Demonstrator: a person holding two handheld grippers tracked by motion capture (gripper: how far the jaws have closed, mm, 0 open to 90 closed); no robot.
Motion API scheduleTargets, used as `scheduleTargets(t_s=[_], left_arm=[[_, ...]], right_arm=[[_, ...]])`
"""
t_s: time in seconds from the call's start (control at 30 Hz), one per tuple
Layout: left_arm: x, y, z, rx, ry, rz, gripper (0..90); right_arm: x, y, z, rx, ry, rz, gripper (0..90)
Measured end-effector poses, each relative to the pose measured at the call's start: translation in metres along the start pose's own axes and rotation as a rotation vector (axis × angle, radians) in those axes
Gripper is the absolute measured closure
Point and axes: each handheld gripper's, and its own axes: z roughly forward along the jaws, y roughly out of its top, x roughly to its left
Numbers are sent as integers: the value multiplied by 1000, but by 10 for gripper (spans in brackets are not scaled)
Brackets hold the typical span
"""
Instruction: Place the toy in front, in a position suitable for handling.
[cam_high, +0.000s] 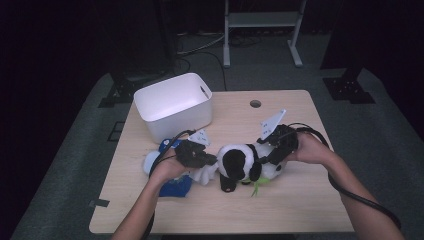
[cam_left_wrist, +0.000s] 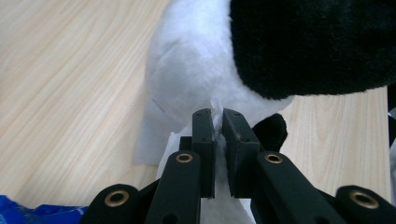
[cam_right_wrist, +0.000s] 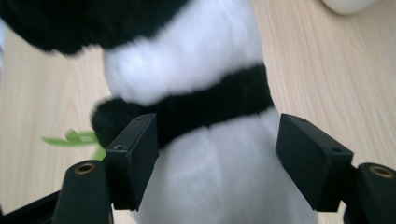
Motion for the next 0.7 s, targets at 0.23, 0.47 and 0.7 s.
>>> scheduleTargets(t_s=[0.23,0.47,0.7], left_arm=[[3,3,-3,-5,10,5,833],[4,5,-4,-8,15,11,831],[6,4,-6,-10,17,5,831]], right_arm=[[1,-2,17,14,-3,4,252],[3,-2,33,-13,19,51,343],[11,0,31,-30,-13,47,563]])
